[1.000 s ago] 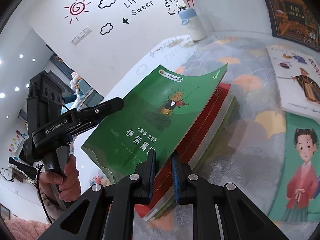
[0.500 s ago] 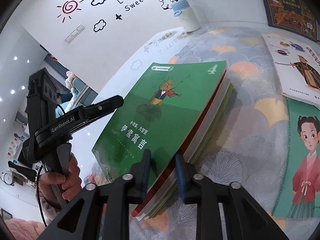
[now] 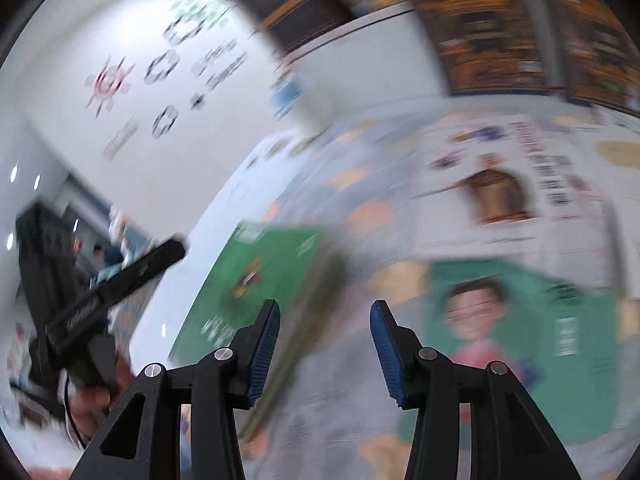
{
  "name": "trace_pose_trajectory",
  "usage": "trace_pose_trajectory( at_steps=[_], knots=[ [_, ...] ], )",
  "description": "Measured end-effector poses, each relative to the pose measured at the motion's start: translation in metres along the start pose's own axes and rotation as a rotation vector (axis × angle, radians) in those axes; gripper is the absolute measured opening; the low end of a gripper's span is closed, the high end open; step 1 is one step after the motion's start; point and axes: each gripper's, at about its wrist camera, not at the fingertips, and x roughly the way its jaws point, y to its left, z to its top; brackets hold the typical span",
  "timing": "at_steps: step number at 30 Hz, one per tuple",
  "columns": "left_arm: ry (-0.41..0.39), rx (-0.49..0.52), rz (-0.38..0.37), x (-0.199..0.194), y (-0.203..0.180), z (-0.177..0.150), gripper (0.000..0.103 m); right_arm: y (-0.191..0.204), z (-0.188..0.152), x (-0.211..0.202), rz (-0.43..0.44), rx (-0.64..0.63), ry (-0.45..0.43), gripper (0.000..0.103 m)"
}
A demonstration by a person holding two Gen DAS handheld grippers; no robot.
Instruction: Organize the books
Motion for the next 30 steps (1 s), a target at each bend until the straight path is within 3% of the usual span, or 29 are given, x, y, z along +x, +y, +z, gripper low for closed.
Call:
trace_pose_trajectory(
  at_steps=[4, 8, 10, 11, 13, 15, 16, 17, 19, 21, 24, 30],
  knots=[
    [-0.034, 0.009, -0.08, 0.008, -0.033, 0.004, 0.076, -0.052, 0.011, -0.034, -0.045, 0.092, -0.102, 0.045],
    [-0.065, 0.002, -0.087, 0.011, -0.06, 0.014, 0.076, -0.081, 0.026, -0.045, -0.157, 0.075, -0.113, 0.046],
    [-0.054, -0.032, -0.095, 0.015, -0.066, 0.023, 0.076, -0.088, 0.039, -0.045, -0.216, 0.067, -0.07, 0.05],
    [-0.052, -0.053, -0.097, 0.018, -0.069, 0.029, 0.078, -0.093, 0.044, -0.045, -0.211, 0.074, -0.05, 0.051],
    [-0.045, -0.034, -0.032, 0.029, -0.079, 0.038, 0.088, -0.103, 0.049, -0.054, -0.157, 0.108, -0.072, 0.051],
    [-0.013, -0.023, 0.007, 0.046, -0.087, 0.04, 0.088, -0.106, 0.052, -0.06, -0.136, 0.115, -0.118, 0.054],
    [-0.008, -0.038, -0.012, 0.053, -0.089, 0.039, 0.087, -0.106, 0.055, -0.06, -0.163, 0.092, -0.116, 0.054],
    [-0.014, -0.053, -0.024, 0.06, -0.091, 0.037, 0.085, -0.104, 0.057, -0.059, -0.199, 0.062, -0.121, 0.054],
    [0.003, -0.055, -0.002, 0.081, -0.1, 0.026, 0.059, -0.1, 0.06, -0.058, -0.248, -0.001, -0.178, 0.054],
    [0.051, -0.031, 0.006, 0.105, -0.105, 0.017, 0.047, -0.104, 0.056, -0.055, -0.237, -0.019, -0.223, 0.054],
    [0.148, -0.052, 0.012, 0.144, -0.096, 0.003, 0.047, -0.124, 0.053, -0.038, -0.23, 0.042, -0.198, 0.052],
    [0.214, 0.003, 0.081, 0.173, -0.096, -0.012, 0.047, -0.142, 0.047, -0.012, -0.278, 0.05, -0.164, 0.049]
  ],
)
